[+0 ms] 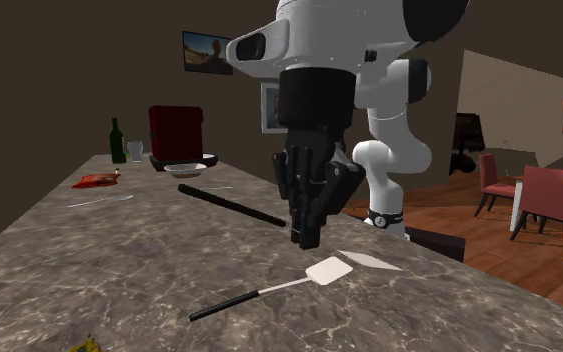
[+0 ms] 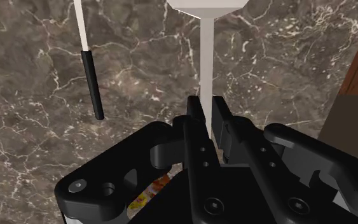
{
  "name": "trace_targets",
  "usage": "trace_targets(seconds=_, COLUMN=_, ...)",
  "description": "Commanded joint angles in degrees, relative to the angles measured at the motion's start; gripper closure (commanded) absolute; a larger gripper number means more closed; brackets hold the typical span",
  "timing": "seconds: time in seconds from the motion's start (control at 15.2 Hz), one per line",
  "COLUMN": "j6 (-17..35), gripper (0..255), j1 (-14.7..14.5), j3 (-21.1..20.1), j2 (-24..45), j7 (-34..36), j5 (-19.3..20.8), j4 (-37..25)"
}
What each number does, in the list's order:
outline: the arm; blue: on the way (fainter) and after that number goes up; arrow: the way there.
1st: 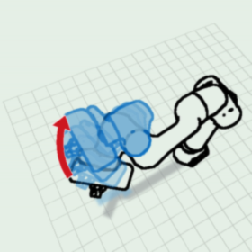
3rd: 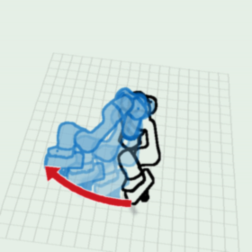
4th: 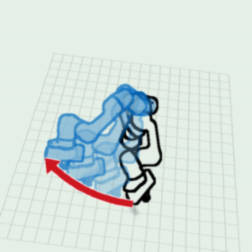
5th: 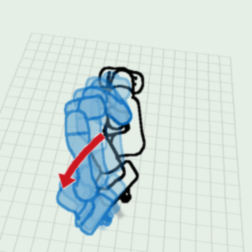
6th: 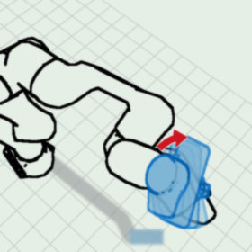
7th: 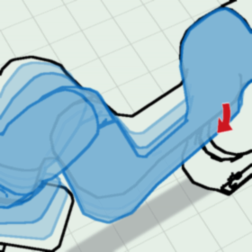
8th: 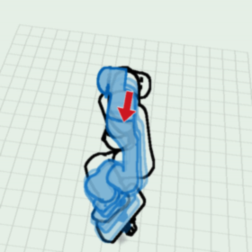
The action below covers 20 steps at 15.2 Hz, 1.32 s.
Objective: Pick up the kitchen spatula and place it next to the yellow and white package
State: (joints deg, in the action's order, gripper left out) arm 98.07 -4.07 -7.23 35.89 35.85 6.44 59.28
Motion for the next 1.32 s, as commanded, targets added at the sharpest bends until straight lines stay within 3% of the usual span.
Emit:
trace_targets(seconds=0.0, j6=-13.52, gripper=255, j1=-3.77, j3=0.75, j2=18.34, j7=0.12, j5=1.11, j4=-31.91)
trace_targets(seconds=0.07, j6=-9.71, gripper=255, j1=-3.25, j3=0.72, j2=14.61, j7=0.47, j5=0.83, j4=-24.33)
trace_targets(seconds=0.33, j6=-3.63, gripper=255, j1=-2.48, j3=0.46, j2=10.80, j7=0.98, j5=0.74, j4=-14.39)
trace_targets(seconds=1.25, j6=8.82, gripper=255, j1=-1.55, j3=0.39, j2=8.53, j7=1.87, j5=0.86, j4=0.40)
